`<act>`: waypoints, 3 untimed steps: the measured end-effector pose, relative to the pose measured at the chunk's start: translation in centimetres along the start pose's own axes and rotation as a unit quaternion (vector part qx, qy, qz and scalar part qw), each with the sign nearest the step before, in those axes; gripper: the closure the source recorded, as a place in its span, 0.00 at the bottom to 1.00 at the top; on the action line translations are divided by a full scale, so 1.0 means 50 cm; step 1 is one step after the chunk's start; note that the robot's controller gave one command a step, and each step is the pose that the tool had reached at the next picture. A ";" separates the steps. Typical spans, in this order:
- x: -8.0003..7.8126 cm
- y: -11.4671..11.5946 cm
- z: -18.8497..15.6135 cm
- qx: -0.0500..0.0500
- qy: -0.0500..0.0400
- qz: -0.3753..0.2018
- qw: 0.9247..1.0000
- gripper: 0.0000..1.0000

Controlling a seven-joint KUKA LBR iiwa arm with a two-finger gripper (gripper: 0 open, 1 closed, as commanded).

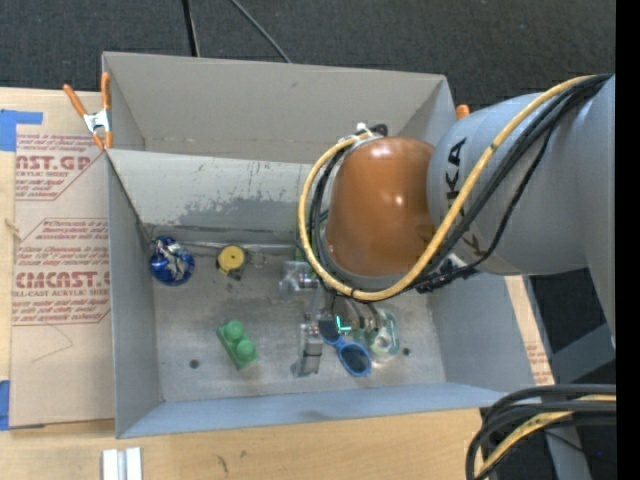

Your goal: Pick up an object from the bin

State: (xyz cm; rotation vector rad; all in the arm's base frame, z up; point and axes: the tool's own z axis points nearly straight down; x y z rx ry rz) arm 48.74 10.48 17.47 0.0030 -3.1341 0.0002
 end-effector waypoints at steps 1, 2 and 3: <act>-0.033 0.090 0.217 0.000 -0.001 -0.095 0.995 0.00; -0.036 0.088 0.209 0.000 -0.003 -0.094 0.996 1.00; -0.078 0.068 -0.107 0.000 -0.009 -0.124 0.992 1.00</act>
Offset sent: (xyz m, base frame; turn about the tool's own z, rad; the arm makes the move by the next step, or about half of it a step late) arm 0.0173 0.0435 -0.1047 -0.1874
